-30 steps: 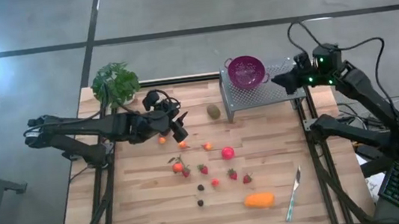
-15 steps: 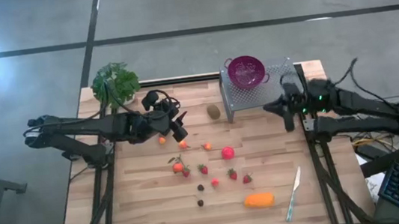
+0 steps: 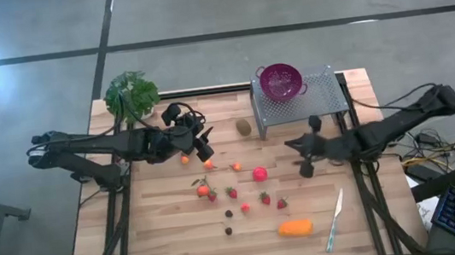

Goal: Pick & Place Fruit
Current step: Put the strawberry into the violet strainer bowl on the shelf

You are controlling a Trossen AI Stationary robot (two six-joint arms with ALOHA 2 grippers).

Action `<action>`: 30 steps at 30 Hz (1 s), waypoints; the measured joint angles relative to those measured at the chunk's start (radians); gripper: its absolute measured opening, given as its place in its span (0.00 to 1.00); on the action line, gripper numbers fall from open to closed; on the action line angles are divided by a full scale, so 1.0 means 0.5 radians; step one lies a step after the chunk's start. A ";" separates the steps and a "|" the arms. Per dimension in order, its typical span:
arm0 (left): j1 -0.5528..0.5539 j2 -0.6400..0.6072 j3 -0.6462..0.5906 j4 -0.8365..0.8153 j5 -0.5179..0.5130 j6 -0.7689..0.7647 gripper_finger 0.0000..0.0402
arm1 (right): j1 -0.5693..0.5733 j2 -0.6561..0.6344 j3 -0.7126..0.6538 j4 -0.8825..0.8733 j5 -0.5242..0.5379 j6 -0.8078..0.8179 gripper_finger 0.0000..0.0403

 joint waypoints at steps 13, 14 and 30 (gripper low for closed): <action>0.001 0.003 0.000 -0.022 0.000 0.000 0.50 | -0.141 0.865 0.450 -0.196 0.321 -0.050 0.02; 0.001 0.003 0.000 -0.024 0.001 0.001 0.50 | -0.162 0.902 0.461 -0.216 0.321 -0.050 0.02; 0.003 0.003 0.000 -0.057 0.001 0.001 0.50 | -0.463 1.091 0.531 -0.232 0.373 -0.066 0.02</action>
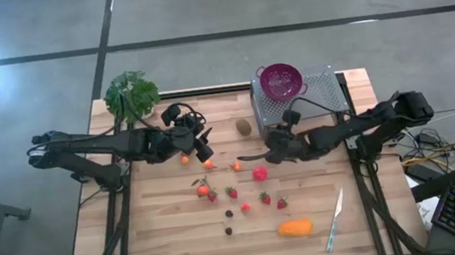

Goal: Pick & Place Fruit
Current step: Put the strawberry into the violet strainer bowl on the shelf

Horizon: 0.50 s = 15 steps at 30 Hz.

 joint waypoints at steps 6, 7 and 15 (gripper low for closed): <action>0.003 0.000 0.000 -0.001 0.000 0.000 0.50 | -0.094 0.002 -0.009 0.002 -0.007 0.007 0.02; 0.003 0.000 0.000 -0.001 0.000 0.000 0.50 | -0.110 0.002 -0.011 0.001 -0.007 0.007 0.02; 0.003 0.001 0.000 -0.006 0.001 0.000 0.50 | -0.212 0.013 -0.019 -0.001 -0.061 0.000 0.02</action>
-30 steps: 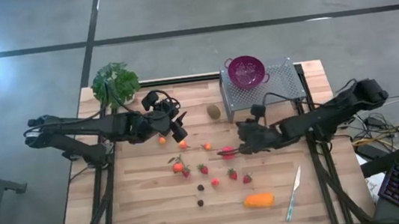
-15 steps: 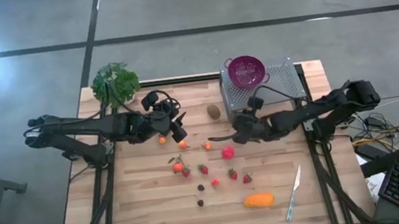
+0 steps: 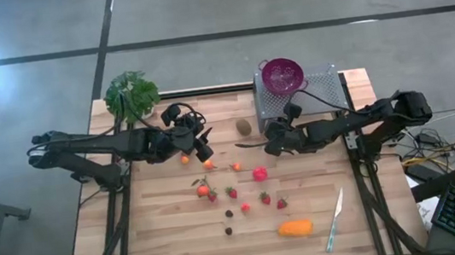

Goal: Pick & Place Fruit
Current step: Put the strawberry into the violet strainer bowl on the shelf

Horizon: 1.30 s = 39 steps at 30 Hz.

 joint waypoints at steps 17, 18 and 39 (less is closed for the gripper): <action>0.001 0.001 0.000 -0.029 0.000 0.000 0.50 | 0.414 -0.193 0.097 -0.142 -0.025 0.135 0.02; 0.001 0.001 0.000 -0.031 0.000 0.000 0.50 | 0.448 -0.209 0.118 -0.198 -0.031 0.185 0.02; 0.001 0.001 0.000 -0.082 0.124 -0.001 0.50 | 1.274 -0.133 0.768 -1.670 -0.381 1.575 0.02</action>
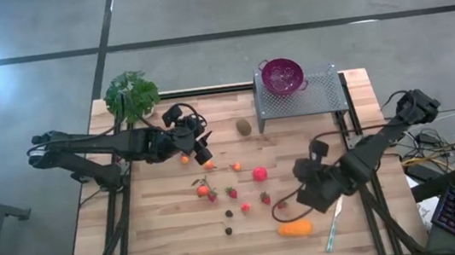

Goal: Pick & Place Fruit
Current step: Put the strawberry into the violet strainer bowl on the shelf

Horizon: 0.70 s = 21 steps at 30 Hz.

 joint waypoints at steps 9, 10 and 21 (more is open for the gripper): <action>-0.004 -0.077 -0.228 0.104 0.106 0.000 0.50 | 0.236 0.008 -0.051 -0.027 -0.048 0.441 0.02; -0.005 -0.104 -0.292 0.193 0.150 0.000 0.50 | 0.259 0.017 -0.055 -0.026 -0.056 0.481 0.02; -0.008 -0.384 -0.988 1.364 0.750 0.052 0.50 | 0.328 0.199 -0.060 0.375 -0.314 0.460 0.02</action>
